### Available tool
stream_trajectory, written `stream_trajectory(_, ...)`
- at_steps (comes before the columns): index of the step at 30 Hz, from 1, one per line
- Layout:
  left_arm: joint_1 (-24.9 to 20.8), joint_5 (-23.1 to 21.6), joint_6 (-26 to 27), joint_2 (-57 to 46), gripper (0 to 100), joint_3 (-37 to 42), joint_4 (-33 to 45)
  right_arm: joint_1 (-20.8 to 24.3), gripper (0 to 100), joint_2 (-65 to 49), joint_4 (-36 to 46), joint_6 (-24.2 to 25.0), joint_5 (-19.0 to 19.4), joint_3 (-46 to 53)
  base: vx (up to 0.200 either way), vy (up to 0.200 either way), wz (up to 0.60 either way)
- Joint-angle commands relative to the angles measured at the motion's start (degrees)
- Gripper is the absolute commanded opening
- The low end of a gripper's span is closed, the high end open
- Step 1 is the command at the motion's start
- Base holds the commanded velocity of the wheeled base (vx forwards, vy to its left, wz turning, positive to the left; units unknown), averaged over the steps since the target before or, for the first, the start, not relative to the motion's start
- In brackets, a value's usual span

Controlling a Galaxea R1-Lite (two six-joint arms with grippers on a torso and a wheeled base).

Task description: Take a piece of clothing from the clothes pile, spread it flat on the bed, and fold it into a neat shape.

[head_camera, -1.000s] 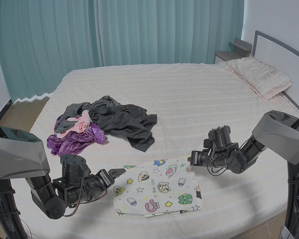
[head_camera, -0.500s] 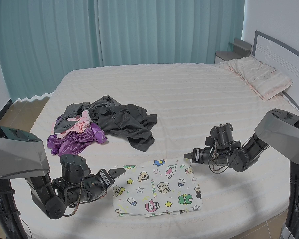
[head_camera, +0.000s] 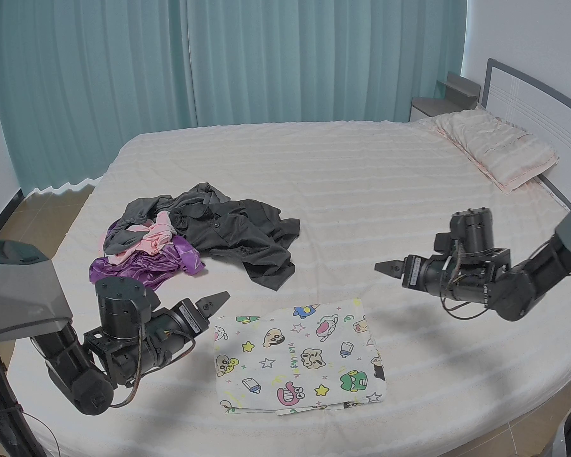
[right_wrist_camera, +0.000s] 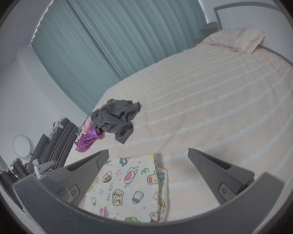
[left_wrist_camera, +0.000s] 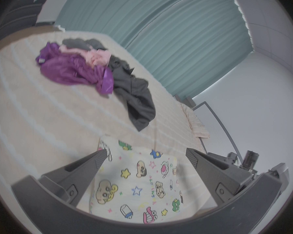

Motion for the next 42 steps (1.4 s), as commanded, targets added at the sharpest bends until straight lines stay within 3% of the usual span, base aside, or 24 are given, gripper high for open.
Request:
stream_trajectory(1, 1.6, 5.1, 8.3, -10.2, 100, -1.4, -0.3, -2.8, 100, -20.9, -0.1, 0.5, -2.8, 12.3, 0.0, 0.0, 0.0)
stream_trajectory(3, 1.8, 9.6, 9.5, -15.6, 100, -1.8, 1.9, -4.1, 100, -29.4, -0.2, -0.4, -2.9, 18.1, 0.0, 0.0, 0.0)
stream_trajectory(8, 1.7, 15.1, 10.5, -27.2, 100, -1.7, 9.5, -5.3, 100, -44.0, 0.7, -1.6, -3.0, 24.3, 0.0, 0.0, 0.0)
stream_trajectory(13, 1.1, 20.0, 14.4, -42.7, 100, -1.0, 20.9, -6.4, 100, -55.3, 1.7, -7.2, -4.1, 31.0, 0.0, 0.0, 0.0)
stream_trajectory(19, 0.2, 23.2, 17.8, -59.4, 100, -1.1, 33.7, -8.3, 100, -65.6, 1.9, -11.6, -4.2, 37.1, 0.0, 0.0, 0.0)
stream_trajectory(20, 0.1, 23.3, 19.3, -65.9, 100, -1.1, 39.8, -9.2, 100, -69.5, 2.0, -13.4, -4.2, 39.5, 0.0, 0.0, 0.0)
stream_trajectory(25, 0.1, 23.3, 21.9, -79.8, 100, -1.3, 54.5, -10.4, 100, -79.3, 3.4, -16.6, -4.2, 45.0, 0.0, 0.0, 0.0)
stream_trajectory(30, 1.4, 23.5, 25.8, -88.5, 100, -1.0, 62.0, -10.5, 100, -89.5, 13.2, -18.1, -4.3, 44.9, 0.0, 0.0, 0.0)
stream_trajectory(38, 9.6, 23.1, 38.4, -101.7, 100, -1.1, 71.4, -11.4, 100, -110.4, 43.4, -24.5, -5.8, 39.8, 0.0, 0.0, 0.0)
stream_trajectory(42, 14.6, 23.0, 41.4, -105.2, 100, -0.9, 74.2, -11.5, 100, -114.6, 46.8, -27.8, -5.8, 39.4, 0.0, 0.0, 0.0)
